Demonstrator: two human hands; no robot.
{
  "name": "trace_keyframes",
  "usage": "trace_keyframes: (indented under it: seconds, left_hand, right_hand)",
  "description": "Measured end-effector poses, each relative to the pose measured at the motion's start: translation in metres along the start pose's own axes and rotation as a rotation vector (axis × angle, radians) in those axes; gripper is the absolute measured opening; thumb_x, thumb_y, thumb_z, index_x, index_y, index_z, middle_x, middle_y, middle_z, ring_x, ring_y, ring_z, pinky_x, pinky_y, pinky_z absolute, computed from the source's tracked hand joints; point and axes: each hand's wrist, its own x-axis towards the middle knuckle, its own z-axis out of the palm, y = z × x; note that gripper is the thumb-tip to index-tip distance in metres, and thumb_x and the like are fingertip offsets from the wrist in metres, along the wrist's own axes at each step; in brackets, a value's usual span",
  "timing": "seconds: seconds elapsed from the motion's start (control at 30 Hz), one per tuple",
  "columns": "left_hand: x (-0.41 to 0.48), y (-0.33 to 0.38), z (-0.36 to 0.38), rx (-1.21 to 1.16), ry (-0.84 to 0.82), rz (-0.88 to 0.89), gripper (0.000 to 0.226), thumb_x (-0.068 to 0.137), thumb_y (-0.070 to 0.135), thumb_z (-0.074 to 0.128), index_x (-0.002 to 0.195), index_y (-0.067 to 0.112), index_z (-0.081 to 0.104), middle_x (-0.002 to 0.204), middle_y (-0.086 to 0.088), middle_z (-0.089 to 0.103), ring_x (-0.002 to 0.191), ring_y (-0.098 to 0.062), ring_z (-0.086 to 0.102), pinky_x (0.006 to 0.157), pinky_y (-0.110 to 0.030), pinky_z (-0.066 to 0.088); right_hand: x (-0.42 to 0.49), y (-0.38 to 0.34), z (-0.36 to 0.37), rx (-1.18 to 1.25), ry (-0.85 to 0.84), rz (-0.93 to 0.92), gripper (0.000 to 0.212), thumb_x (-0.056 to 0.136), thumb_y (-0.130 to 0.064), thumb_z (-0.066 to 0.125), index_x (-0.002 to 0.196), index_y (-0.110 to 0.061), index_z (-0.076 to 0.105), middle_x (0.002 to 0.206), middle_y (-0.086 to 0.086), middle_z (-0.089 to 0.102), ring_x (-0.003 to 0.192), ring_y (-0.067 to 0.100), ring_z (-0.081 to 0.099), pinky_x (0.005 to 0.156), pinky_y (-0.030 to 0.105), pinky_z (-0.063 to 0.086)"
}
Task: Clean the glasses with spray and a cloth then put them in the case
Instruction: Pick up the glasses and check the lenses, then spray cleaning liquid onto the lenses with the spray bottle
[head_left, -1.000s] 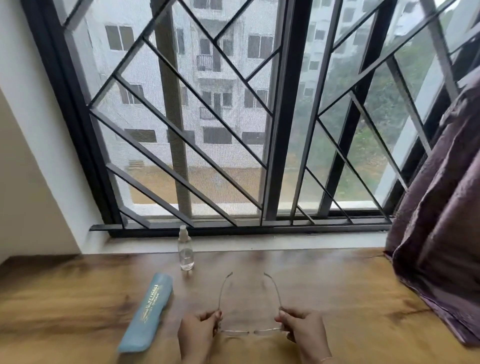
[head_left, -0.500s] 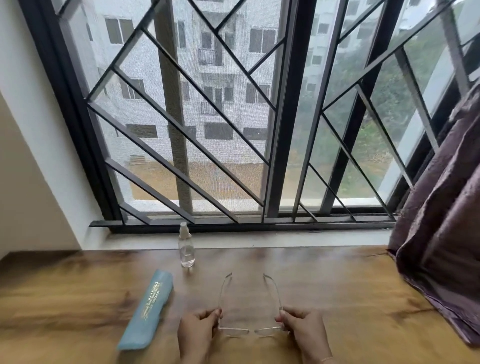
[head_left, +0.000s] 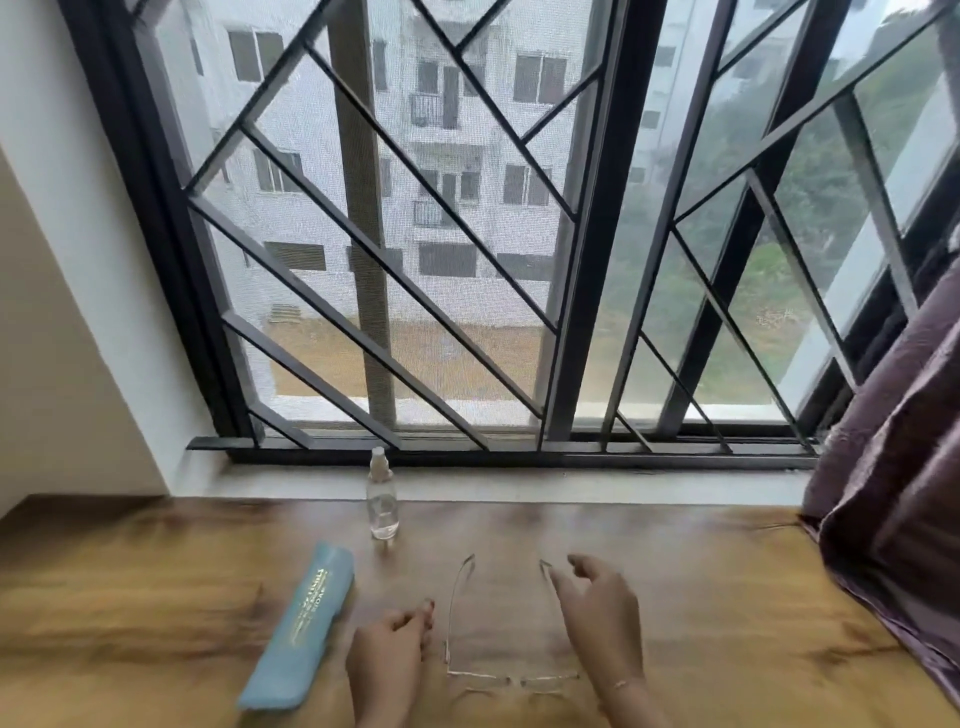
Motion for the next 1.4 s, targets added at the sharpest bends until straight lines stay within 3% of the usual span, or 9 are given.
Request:
trace_keyframes:
  seconds: [0.17, 0.33, 0.53, 0.67, 0.83, 1.07, 1.13, 1.27, 1.4]
  left_hand:
    - [0.017, 0.043, -0.009, 0.013, 0.179, 0.184, 0.020, 0.079, 0.016, 0.070, 0.094, 0.003, 0.069, 0.070, -0.010, 0.067, 0.070, -0.027, 0.062, 0.065, -0.030, 0.041]
    - [0.053, 0.064, -0.009, 0.177, 0.186, 0.247, 0.057, 0.083, 0.010, 0.062, 0.134, 0.000, 0.041, 0.131, -0.022, 0.053, 0.116, -0.037, 0.052, 0.091, -0.039, 0.043]
    - [0.076, 0.058, -0.008, 0.099, 0.099, 0.274, 0.052, 0.079, -0.003, 0.055, 0.129, 0.013, 0.053, 0.103, -0.023, 0.067, 0.090, -0.040, 0.061, 0.067, -0.034, 0.041]
    - [0.075, 0.056, -0.007, 0.055, 0.148, 0.299, 0.033, 0.085, 0.011, 0.056, 0.118, 0.011, 0.062, 0.105, -0.022, 0.067, 0.097, -0.036, 0.062, 0.068, -0.028, 0.038]
    - [0.054, 0.068, 0.003, 0.068, 0.134, 0.360, 0.031, 0.087, 0.013, 0.058, 0.118, 0.012, 0.062, 0.097, -0.024, 0.067, 0.093, -0.039, 0.061, 0.059, -0.032, 0.034]
    - [-0.016, 0.092, 0.044, -0.003, -0.082, 0.494, 0.025, 0.082, 0.007, 0.063, 0.102, 0.018, 0.071, 0.087, 0.001, 0.065, 0.047, 0.013, 0.043, 0.046, -0.014, 0.031]
    - [-0.038, 0.091, 0.060, -0.066, -0.198, 0.512, 0.023, 0.082, 0.007, 0.064, 0.099, 0.020, 0.072, 0.087, 0.019, 0.059, 0.052, 0.018, 0.041, 0.048, -0.012, 0.035]
    - [-0.068, 0.076, 0.088, -0.027, -0.386, 0.495, 0.016, 0.082, 0.014, 0.065, 0.096, 0.017, 0.073, 0.091, -0.001, 0.068, 0.079, 0.008, 0.053, 0.058, -0.020, 0.042]
    - [-0.095, 0.063, 0.106, -0.003, -0.538, 0.509, 0.017, 0.085, 0.013, 0.060, 0.092, 0.023, 0.072, 0.085, 0.015, 0.069, 0.080, 0.005, 0.057, 0.073, -0.016, 0.042]
  right_hand:
    - [0.021, -0.074, 0.042, 0.071, -0.197, -0.227, 0.033, 0.082, -0.020, 0.063, 0.113, -0.010, 0.063, 0.106, 0.005, 0.066, 0.099, 0.019, 0.060, 0.089, 0.028, 0.046]
    - [0.033, -0.124, 0.093, 0.114, -0.411, -0.288, 0.043, 0.080, -0.009, 0.063, 0.119, 0.006, 0.053, 0.121, 0.018, 0.060, 0.111, 0.027, 0.056, 0.096, 0.036, 0.045]
    - [0.035, -0.129, 0.131, 0.199, -0.429, -0.245, 0.008, 0.072, -0.014, 0.065, 0.074, -0.007, 0.066, 0.071, 0.008, 0.067, 0.064, 0.011, 0.053, 0.055, 0.019, 0.039]
    - [0.034, -0.131, 0.130, 0.253, -0.436, -0.259, 0.009, 0.076, -0.015, 0.065, 0.081, -0.013, 0.072, 0.078, 0.005, 0.073, 0.064, 0.004, 0.054, 0.051, 0.008, 0.034]
    - [0.035, -0.120, 0.103, 0.247, -0.327, -0.294, 0.021, 0.076, -0.019, 0.065, 0.059, -0.008, 0.060, 0.051, 0.000, 0.047, 0.052, 0.006, 0.034, 0.050, 0.024, 0.027]
    - [0.025, -0.079, -0.005, 0.273, -0.133, -0.328, 0.021, 0.073, -0.031, 0.068, 0.069, -0.011, 0.069, 0.061, 0.012, 0.066, 0.051, 0.008, 0.046, 0.053, 0.031, 0.039]
    - [0.018, -0.064, -0.038, 0.234, -0.079, -0.328, 0.018, 0.075, -0.028, 0.071, 0.075, -0.010, 0.071, 0.064, 0.010, 0.069, 0.055, 0.020, 0.058, 0.056, 0.034, 0.046]
    - [0.006, -0.029, -0.086, 0.191, -0.025, -0.280, 0.003, 0.075, -0.019, 0.074, 0.076, -0.016, 0.075, 0.066, -0.003, 0.072, 0.060, 0.004, 0.063, 0.055, 0.019, 0.045]
    - [0.000, 0.018, -0.103, 0.167, -0.013, -0.180, 0.026, 0.071, -0.025, 0.077, 0.094, -0.013, 0.074, 0.082, -0.005, 0.075, 0.075, 0.002, 0.067, 0.065, 0.014, 0.048]
